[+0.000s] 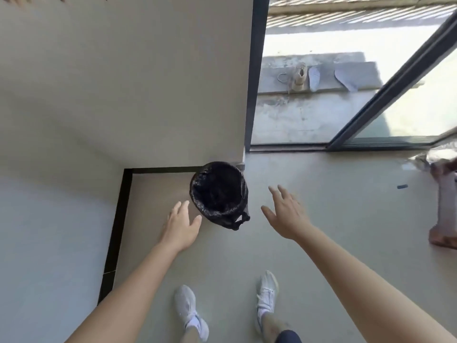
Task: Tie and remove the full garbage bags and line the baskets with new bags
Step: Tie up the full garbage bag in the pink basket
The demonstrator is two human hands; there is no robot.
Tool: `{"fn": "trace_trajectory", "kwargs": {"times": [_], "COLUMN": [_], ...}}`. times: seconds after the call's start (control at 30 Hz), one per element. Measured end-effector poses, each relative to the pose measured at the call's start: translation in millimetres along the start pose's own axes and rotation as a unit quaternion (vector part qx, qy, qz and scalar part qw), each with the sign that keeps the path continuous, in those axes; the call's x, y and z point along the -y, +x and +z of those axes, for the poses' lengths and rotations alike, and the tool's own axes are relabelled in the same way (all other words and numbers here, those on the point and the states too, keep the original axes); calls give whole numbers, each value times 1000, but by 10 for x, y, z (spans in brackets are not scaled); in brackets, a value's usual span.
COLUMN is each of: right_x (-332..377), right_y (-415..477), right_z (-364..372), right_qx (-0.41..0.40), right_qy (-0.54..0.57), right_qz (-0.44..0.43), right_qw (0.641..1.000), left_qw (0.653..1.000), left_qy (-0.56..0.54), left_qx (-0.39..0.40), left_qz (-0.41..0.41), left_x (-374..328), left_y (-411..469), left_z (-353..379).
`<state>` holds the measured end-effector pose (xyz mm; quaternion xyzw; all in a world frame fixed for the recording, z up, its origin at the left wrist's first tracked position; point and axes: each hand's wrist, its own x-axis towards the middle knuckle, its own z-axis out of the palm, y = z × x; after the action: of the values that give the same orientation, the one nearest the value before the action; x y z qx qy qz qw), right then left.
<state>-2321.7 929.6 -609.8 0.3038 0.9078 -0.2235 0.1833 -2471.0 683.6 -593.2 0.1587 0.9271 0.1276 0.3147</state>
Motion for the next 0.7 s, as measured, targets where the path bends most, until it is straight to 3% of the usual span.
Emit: {"fn": "trace_trajectory", "kwargs": {"times": [0.2,0.37,0.47,0.6,0.7], "right_x": [-126,-52,-4,-89,-201], "right_y": [1098,1769,2154,2634,2991], "right_z": [1719,3057,3567,3953,4027], "right_qx": [6,-32,-43,-65,-93], "right_qy": [132,334,399,479,463], "right_qz": [124,270,306,263,180], "right_qw": [983,902,864,835,863], "left_qw": [997,973,939,877,803], "left_qy": [-53,-194,-305,-431,-554], "left_qx": [40,35,-13,-47,24], "left_qz": [-26,-122,-157,-207,-218], "left_x": [888,1569,1858,2078,2135], "left_y": [1279,2260,2796,3509,3975], "left_z": [1339,2321,2700,2961,3051]}}
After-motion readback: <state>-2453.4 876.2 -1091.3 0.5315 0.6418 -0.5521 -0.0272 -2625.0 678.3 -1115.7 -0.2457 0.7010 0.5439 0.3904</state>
